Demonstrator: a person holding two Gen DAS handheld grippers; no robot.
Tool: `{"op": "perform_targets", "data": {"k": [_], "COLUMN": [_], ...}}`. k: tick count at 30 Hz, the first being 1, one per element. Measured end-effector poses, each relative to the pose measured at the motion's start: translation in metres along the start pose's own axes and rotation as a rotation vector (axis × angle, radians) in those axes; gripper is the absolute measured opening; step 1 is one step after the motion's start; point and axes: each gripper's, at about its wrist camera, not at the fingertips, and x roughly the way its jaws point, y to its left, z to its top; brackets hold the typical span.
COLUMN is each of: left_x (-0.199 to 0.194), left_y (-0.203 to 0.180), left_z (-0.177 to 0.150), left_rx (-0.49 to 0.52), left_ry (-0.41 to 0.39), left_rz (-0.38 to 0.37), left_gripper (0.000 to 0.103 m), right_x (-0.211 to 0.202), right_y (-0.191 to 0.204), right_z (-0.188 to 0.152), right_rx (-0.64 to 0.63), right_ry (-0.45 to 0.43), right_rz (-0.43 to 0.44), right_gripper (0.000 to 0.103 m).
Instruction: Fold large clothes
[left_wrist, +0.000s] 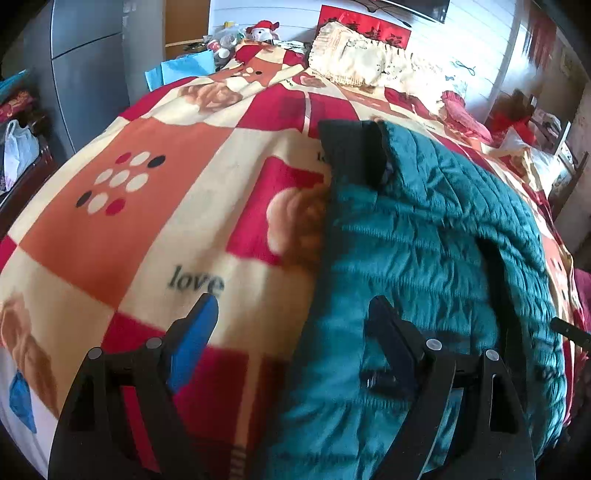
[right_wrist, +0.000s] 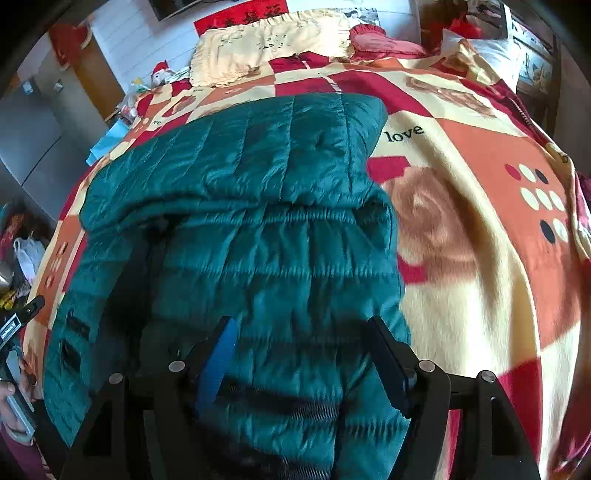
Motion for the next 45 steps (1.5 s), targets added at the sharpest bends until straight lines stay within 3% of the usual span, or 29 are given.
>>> {"op": "perform_targets", "data": {"k": [15,45], "left_x": [-0.023,-0.031], "left_y": [-0.013,-0.015], "left_z": [-0.039,-0.079], "left_rx": [0.042,0.083], "left_ry": [-0.005,0.057], "left_rz": [-0.008,-0.027], "left_gripper": [0.085,0.084], "right_x": [-0.02,-0.057], "right_y": [0.02,0.014], "right_z": [-0.058,-0.105], "right_rx": [-0.044,-0.009], "right_ry": [0.033,0.027], "right_rz": [0.009,-0.02], "right_gripper": [0.07,0.075]}}
